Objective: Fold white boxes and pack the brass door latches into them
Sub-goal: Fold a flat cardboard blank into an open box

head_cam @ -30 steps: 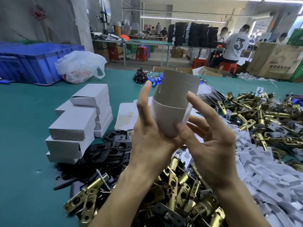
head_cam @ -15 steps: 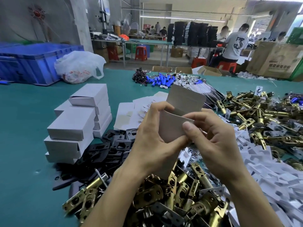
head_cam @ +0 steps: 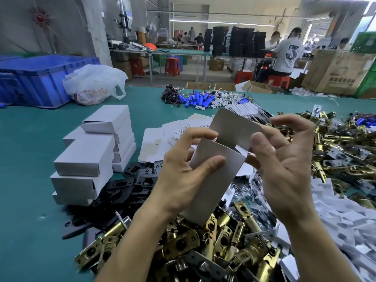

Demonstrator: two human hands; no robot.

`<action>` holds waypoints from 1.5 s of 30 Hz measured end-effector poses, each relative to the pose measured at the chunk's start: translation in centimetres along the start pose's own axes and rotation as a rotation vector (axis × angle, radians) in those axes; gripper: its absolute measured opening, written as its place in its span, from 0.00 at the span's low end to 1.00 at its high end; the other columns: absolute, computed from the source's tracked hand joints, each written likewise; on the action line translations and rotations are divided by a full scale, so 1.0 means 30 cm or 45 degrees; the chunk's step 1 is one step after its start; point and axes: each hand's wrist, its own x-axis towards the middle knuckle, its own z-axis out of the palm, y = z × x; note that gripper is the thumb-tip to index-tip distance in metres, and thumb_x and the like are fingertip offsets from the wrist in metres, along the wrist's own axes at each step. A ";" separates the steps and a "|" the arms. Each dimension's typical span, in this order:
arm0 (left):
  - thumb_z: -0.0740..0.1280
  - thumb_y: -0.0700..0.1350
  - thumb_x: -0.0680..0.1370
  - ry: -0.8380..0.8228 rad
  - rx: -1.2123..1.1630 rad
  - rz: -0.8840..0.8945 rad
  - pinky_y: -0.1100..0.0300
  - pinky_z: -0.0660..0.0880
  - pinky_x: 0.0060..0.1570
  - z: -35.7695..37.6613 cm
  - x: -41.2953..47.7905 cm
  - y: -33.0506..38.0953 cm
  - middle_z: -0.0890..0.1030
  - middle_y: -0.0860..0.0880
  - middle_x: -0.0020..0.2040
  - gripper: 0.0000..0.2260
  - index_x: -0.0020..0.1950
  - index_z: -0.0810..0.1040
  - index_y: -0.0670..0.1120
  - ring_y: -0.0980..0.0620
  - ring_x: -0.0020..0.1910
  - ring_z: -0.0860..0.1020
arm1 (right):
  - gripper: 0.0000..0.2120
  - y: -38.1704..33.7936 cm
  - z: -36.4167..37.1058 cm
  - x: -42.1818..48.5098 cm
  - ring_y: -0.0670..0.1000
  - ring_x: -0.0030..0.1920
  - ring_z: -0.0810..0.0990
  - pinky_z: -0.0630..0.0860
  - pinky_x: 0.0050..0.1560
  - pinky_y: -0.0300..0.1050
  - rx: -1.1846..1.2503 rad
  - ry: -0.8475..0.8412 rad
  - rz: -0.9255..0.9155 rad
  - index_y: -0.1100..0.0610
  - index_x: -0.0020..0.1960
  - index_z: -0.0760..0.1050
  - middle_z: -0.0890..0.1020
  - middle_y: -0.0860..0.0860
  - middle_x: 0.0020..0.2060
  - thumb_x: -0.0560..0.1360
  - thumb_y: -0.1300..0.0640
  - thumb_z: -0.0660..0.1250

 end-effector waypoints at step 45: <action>0.75 0.45 0.73 -0.012 -0.024 0.013 0.56 0.83 0.43 0.016 0.001 0.000 0.82 0.52 0.55 0.25 0.64 0.72 0.65 0.48 0.48 0.85 | 0.08 -0.011 -0.022 0.005 0.52 0.44 0.86 0.83 0.47 0.44 -0.244 -0.047 0.090 0.56 0.46 0.84 0.87 0.51 0.43 0.72 0.68 0.73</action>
